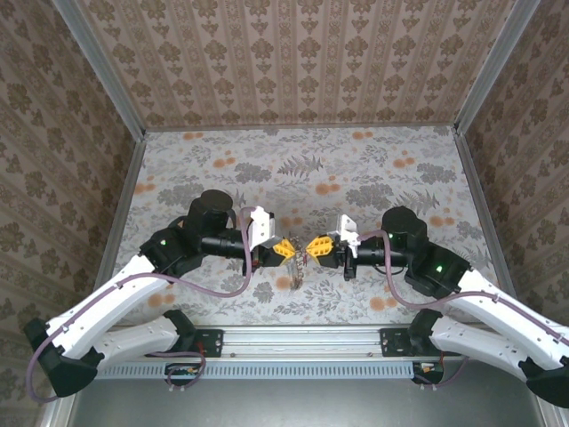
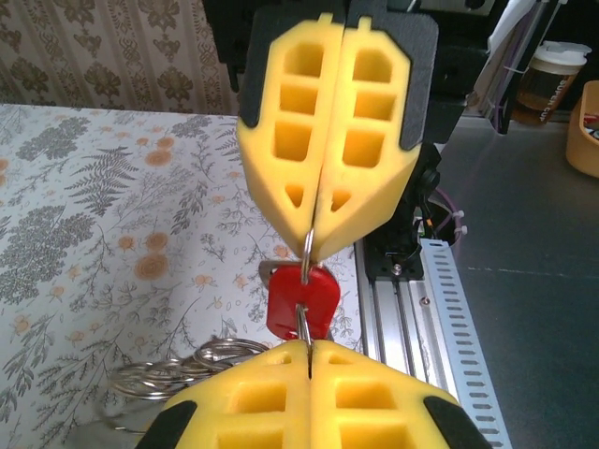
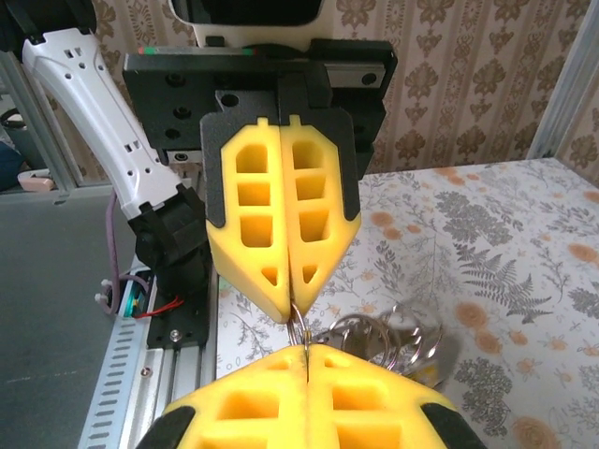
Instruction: Put the keys on the keyring
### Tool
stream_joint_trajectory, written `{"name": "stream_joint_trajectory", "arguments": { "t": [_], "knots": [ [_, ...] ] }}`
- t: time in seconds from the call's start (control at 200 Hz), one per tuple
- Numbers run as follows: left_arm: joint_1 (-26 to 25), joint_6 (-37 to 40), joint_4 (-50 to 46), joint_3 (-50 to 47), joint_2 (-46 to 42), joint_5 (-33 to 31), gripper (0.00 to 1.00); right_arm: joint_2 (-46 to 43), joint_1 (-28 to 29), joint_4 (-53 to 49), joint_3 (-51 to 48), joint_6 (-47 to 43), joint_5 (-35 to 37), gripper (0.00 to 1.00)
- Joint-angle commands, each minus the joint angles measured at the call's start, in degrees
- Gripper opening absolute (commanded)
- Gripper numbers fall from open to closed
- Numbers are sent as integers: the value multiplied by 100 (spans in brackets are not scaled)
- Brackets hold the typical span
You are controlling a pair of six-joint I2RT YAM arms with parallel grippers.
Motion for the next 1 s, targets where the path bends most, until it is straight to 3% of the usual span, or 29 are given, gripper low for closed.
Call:
{"name": "stream_joint_trajectory", "arguments": {
  "t": [0.0,0.995],
  "knots": [
    [-26,105,246,60,-154,77,0,91,61,160,14,37,-91,0],
    [-32,120,187,60,-119,-161,0,178,118,306,28,-16,-68,0]
  ]
}}
